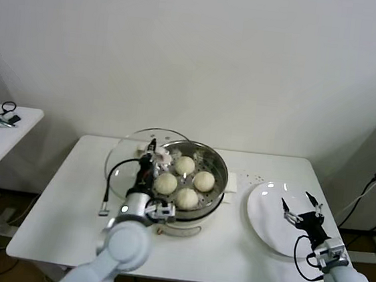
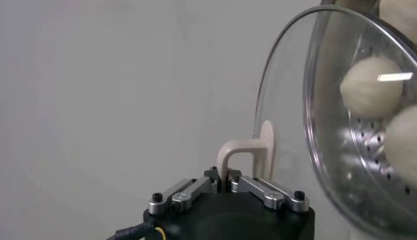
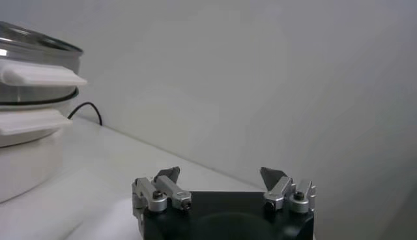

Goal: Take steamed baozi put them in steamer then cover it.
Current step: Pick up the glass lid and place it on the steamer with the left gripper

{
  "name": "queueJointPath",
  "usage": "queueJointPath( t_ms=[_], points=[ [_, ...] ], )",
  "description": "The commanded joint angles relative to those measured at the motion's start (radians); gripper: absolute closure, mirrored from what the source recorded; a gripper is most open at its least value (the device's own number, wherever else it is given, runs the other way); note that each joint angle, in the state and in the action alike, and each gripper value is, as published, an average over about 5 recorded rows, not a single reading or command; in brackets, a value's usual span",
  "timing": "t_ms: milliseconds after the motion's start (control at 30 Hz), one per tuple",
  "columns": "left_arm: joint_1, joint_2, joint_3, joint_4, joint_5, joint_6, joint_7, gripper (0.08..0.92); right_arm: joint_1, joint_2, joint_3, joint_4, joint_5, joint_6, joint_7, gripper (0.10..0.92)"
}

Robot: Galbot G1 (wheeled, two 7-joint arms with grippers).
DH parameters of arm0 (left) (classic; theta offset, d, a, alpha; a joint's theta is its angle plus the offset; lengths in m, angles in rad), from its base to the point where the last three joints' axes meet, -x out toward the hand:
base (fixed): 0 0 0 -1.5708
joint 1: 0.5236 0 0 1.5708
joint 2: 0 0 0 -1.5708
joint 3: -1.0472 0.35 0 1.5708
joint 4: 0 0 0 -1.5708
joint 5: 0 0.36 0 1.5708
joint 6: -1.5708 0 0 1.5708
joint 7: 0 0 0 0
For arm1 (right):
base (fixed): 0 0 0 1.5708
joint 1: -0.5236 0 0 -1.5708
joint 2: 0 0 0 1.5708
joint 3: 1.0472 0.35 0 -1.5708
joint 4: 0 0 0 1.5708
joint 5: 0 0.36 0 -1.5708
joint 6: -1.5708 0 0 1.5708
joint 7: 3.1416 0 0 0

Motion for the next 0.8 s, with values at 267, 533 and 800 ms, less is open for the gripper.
queueJointPath(
  t_ms=[267, 533, 800],
  points=[
    [-0.048, -0.373, 0.045, 0.214, 0.188, 0.057, 0.025, 0.850, -0.003, 0.010, 0.018, -0.018, -0.016, 0.007, -0.001, 0.203],
    [-0.042, -0.386, 0.053, 0.265, 0.219, 0.052, -0.007, 0.850, -0.013, 0.015, 0.024, -0.030, -0.027, 0.017, -0.006, 0.203],
    [-0.053, -0.369, 0.062, 0.303, 0.235, 0.047, -0.026, 0.850, -0.017, 0.013, 0.033, -0.039, -0.027, 0.024, -0.012, 0.203]
  ],
)
